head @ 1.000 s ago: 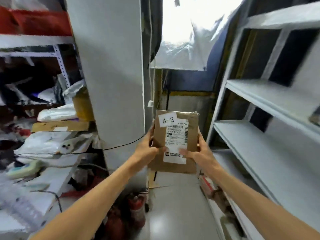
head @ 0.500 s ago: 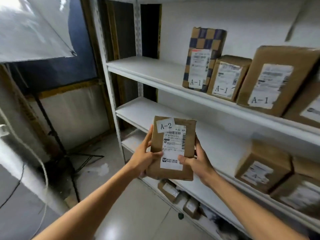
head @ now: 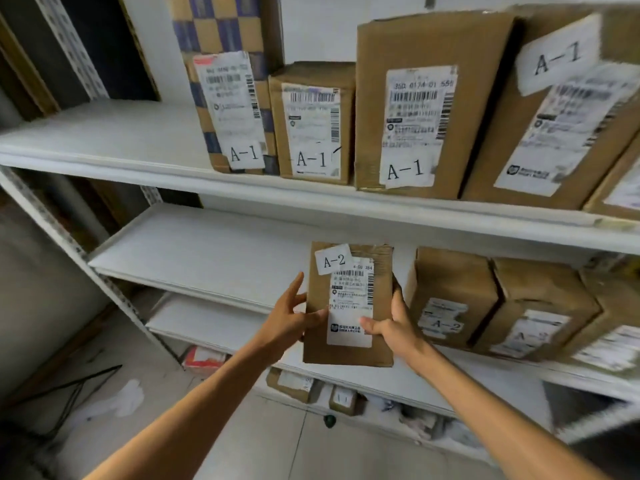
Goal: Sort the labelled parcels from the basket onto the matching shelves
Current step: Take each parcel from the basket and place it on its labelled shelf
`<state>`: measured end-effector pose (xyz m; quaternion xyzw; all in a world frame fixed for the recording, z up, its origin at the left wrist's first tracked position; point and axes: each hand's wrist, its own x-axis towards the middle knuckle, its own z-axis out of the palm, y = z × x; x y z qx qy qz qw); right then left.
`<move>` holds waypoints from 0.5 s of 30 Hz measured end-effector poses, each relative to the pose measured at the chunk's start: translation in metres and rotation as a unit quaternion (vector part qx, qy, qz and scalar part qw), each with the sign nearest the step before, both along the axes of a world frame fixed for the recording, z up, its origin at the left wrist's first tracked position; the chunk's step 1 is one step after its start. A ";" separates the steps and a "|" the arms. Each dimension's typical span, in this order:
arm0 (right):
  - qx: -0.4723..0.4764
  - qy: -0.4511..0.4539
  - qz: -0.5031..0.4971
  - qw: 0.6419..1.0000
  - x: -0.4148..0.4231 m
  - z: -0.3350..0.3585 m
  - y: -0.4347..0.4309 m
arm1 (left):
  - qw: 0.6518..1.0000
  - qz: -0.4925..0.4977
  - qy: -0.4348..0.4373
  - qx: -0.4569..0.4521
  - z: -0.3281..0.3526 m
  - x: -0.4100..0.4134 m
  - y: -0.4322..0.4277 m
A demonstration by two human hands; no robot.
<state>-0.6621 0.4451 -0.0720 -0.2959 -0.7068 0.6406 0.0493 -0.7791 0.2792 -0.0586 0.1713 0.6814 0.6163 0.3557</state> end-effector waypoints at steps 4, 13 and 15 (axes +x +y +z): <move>-0.002 -0.029 -0.002 1.000 -0.007 -0.020 0.013 | 0.999 -0.017 0.000 -0.045 -0.016 -0.020 0.017; 0.066 -0.033 -0.060 0.995 -0.043 -0.027 0.022 | 0.999 -0.021 0.011 -0.048 -0.055 -0.073 0.051; 0.086 -0.031 -0.087 0.992 -0.051 -0.023 0.024 | 0.999 -0.020 0.021 -0.034 -0.061 -0.080 0.059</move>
